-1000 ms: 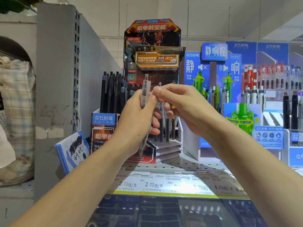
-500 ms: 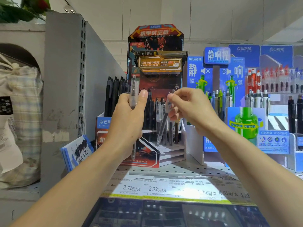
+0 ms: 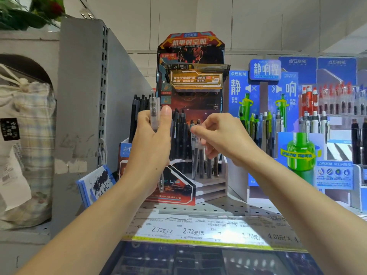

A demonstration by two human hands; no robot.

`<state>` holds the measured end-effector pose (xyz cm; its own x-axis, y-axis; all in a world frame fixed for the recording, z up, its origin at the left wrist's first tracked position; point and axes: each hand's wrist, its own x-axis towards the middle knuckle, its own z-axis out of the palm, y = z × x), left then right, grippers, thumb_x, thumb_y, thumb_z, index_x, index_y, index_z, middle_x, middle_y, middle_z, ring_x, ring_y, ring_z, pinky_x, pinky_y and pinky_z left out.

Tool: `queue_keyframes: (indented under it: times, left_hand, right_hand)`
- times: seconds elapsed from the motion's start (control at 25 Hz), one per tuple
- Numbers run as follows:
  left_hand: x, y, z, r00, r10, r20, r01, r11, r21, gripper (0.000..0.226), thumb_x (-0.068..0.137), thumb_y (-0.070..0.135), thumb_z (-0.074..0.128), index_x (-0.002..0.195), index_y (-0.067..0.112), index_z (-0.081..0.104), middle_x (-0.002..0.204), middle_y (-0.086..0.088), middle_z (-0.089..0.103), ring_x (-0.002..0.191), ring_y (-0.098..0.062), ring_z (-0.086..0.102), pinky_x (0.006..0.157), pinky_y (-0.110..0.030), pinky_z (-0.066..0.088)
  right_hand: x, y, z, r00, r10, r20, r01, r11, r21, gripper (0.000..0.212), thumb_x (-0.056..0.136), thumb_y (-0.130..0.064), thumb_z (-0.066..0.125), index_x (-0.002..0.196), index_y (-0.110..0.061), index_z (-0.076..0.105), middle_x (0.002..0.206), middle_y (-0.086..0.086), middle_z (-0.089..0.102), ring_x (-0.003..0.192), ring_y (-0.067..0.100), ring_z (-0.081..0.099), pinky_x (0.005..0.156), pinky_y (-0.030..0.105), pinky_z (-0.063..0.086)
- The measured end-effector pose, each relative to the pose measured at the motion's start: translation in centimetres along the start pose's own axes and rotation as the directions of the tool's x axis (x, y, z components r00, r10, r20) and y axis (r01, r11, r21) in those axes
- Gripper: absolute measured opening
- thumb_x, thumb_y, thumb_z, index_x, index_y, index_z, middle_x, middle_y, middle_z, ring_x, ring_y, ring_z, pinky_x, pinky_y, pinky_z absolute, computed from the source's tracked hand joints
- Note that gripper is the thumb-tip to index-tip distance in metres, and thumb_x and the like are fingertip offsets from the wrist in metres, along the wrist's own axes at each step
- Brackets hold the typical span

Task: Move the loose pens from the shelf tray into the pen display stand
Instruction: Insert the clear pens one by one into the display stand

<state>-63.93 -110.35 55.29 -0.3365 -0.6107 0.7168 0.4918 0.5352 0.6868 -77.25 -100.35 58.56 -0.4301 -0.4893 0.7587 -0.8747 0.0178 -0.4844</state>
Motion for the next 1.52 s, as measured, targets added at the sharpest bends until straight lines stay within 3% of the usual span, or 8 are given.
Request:
queue_keyframes:
  times: [0.16,0.36,0.68,0.92,1.0,1.12,1.24,1.52]
  left_hand:
    - [0.0,-0.1,-0.3,0.999,0.001,-0.053,-0.002,1.000,-0.020,0.033,0.096,0.063,0.043,0.101,0.030,0.046,0.073,0.002,0.047,0.046,-0.005,0.039,0.036,-0.016,0.033]
    - [-0.3,-0.6,-0.1,0.998,-0.043,0.040,0.043,0.999,0.010,0.033,0.098,0.060,0.045,0.106,0.029,0.052,0.074,0.004,0.049,0.052,-0.008,0.041,0.041,-0.019,0.034]
    - [-1.4,-0.7,0.3,0.984,-0.091,0.153,0.094,0.996,-0.013,0.032,0.099,0.054,0.049,0.100,0.022,0.054,0.067,0.003,0.045,0.048,-0.008,0.035,0.039,-0.020,0.031]
    - [-2.1,-0.9,1.1,0.944,-0.178,0.276,0.181,0.983,0.016,0.011,0.102,0.029,0.049,0.100,0.019,0.053,0.066,0.002,0.047,0.044,-0.006,0.034,0.037,-0.019,0.028]
    - [-1.9,-0.4,1.1,0.925,-0.218,0.311,0.248,0.967,-0.060,0.007,0.099,0.015,0.045,0.096,0.019,0.051,0.061,0.004,0.046,0.044,-0.007,0.031,0.036,-0.019,0.025]
    - [-1.6,0.2,1.2,0.897,-0.228,0.379,0.286,0.953,-0.102,0.010,0.096,0.010,0.043,0.095,0.018,0.048,0.060,0.004,0.043,0.044,-0.007,0.029,0.036,-0.018,0.023]
    - [-1.4,0.3,1.5,0.872,-0.219,0.439,0.296,0.948,-0.114,0.012,0.097,0.012,0.044,0.095,0.017,0.054,0.063,0.002,0.042,0.046,-0.007,0.031,0.036,-0.018,0.025]
    - [-1.6,0.0,1.5,0.870,-0.167,0.463,0.222,0.973,-0.066,0.021,0.101,0.047,0.051,0.111,0.029,0.057,0.065,0.003,0.052,0.046,-0.007,0.039,0.037,-0.020,0.033]
  right_hand:
    - [0.2,-0.5,0.2,0.999,-0.040,-0.021,0.032,0.955,-0.296,0.041,0.093,-0.050,0.064,0.080,-0.012,0.060,0.058,0.003,0.070,0.042,0.017,0.065,0.056,0.033,0.058]
    - [0.3,-0.3,0.1,0.998,0.010,0.067,0.000,0.987,-0.161,0.033,0.097,-0.036,0.066,0.078,-0.009,0.065,0.055,0.000,0.071,0.042,0.015,0.067,0.045,0.016,0.046]
    - [0.3,0.0,0.6,0.993,-0.117,0.012,0.117,0.982,-0.146,0.016,0.095,-0.030,0.068,0.108,-0.023,0.062,0.063,-0.001,0.071,0.043,0.011,0.066,0.054,0.028,0.057]
    - [0.6,-0.5,0.3,0.988,-0.152,0.000,0.150,0.979,-0.139,0.014,0.093,-0.028,0.071,0.103,-0.019,0.067,0.062,-0.006,0.069,0.046,0.007,0.062,0.057,0.028,0.055]
    - [0.2,-0.7,0.0,0.986,-0.161,-0.034,0.163,0.985,0.061,0.015,0.096,-0.028,0.067,0.107,-0.019,0.071,0.067,-0.009,0.064,0.049,0.002,0.053,0.058,0.030,0.051]
    - [-0.9,-1.1,-1.1,0.956,-0.165,0.244,0.025,0.871,0.491,0.024,0.099,-0.032,0.061,0.109,-0.016,0.076,0.081,-0.001,0.057,0.058,0.007,0.044,0.053,0.023,0.044]
    - [-1.3,-0.9,-1.5,0.903,-0.205,0.377,-0.037,0.838,0.545,0.024,0.097,-0.034,0.064,0.107,-0.014,0.074,0.079,-0.001,0.054,0.061,0.007,0.040,0.056,0.018,0.037]
    - [-0.5,-0.3,-2.8,0.988,0.002,0.153,-0.115,0.674,0.730,0.011,0.087,-0.016,0.072,0.095,-0.007,0.072,0.075,0.001,0.070,0.061,0.007,0.062,0.052,0.017,0.051]
